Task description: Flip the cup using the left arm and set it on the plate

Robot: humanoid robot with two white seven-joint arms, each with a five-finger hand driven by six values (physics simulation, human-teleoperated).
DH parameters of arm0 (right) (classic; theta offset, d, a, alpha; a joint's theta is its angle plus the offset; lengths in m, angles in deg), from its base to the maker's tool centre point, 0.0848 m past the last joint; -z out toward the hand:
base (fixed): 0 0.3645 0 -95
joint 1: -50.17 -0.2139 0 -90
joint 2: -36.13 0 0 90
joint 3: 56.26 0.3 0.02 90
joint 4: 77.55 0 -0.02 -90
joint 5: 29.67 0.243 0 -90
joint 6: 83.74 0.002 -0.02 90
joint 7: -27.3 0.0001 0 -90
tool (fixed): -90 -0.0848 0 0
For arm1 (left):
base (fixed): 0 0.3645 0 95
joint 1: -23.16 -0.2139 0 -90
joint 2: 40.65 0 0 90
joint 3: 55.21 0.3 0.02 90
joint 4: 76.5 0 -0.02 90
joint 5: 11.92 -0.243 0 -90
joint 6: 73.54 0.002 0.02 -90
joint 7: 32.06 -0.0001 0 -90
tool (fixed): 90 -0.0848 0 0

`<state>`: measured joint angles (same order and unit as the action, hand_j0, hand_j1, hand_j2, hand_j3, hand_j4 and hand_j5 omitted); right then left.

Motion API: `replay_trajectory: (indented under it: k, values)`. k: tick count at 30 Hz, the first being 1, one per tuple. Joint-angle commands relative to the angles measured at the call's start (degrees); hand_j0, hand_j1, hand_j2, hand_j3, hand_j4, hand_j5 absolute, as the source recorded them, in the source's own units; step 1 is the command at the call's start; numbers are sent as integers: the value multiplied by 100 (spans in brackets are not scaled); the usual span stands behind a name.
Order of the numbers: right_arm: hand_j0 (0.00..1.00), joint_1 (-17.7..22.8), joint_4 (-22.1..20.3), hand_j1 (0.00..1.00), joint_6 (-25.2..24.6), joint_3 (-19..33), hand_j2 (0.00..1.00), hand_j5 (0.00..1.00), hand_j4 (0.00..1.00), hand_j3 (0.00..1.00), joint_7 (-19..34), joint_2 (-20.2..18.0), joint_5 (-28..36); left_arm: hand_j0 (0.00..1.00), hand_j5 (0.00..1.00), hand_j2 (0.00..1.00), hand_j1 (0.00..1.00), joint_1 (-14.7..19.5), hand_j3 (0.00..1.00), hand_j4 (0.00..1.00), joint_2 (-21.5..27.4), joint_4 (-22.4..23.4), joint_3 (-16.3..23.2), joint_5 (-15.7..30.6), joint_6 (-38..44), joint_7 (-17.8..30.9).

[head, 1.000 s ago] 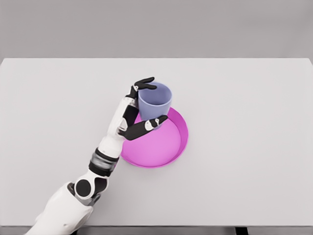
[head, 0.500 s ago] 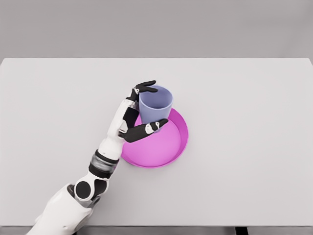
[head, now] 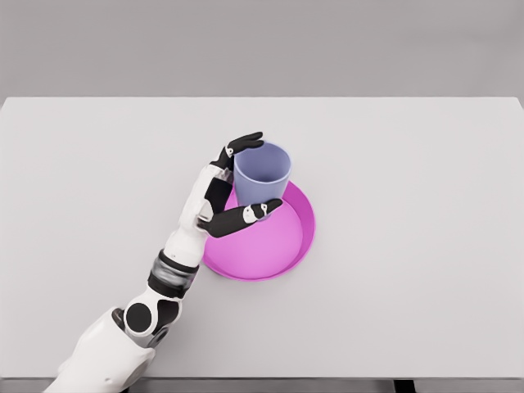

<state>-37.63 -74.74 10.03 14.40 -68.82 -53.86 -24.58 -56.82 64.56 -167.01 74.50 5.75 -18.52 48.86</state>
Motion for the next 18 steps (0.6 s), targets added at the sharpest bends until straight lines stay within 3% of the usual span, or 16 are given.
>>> replay_trajectory:
  k: [1,18]
  values:
    - [100,0,9,100,0,0,100,100,100,100,6,-1,1,68,68,68,68,0,68,68,0,-10,-7,-9,-1,3]
    - [100,0,0,100,0,0,100,100,100,100,-3,-1,1,77,77,77,77,-9,77,77,0,-98,-42,-9,-1,-6]
